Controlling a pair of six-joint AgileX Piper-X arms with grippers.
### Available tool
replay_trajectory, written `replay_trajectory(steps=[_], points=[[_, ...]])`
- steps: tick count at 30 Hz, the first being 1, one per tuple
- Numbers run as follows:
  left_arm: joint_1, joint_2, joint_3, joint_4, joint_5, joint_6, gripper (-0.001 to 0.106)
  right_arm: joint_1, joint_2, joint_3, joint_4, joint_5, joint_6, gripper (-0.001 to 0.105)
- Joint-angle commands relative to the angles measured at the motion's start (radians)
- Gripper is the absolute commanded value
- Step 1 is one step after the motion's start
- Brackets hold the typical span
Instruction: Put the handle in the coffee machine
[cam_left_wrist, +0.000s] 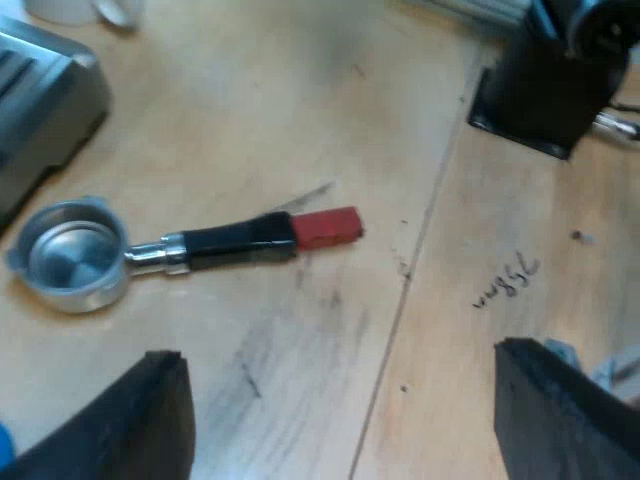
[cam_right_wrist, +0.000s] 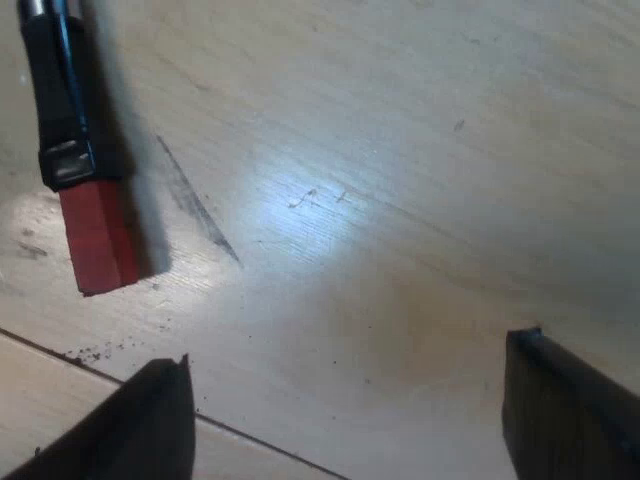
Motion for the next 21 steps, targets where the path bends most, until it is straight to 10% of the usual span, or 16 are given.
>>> replay_trajectory(steps=[1,8,15,21], points=[[-0.034,0.021,-0.006,-0.004,0.015,0.018,0.066,0.026,0.032,-0.011,-0.007,0.022,0.011,0.066],[-0.061,0.085,-0.006,-0.004,0.015,0.067,0.066,0.077,0.161,-0.011,-0.058,0.065,0.061,0.057],[-0.061,0.152,-0.006,-0.004,0.015,0.115,0.066,0.077,0.279,-0.011,-0.171,0.096,0.123,0.003],[-0.061,0.17,-0.006,-0.011,0.044,0.118,0.066,0.077,0.366,-0.008,-0.2,0.05,0.139,0.0]])
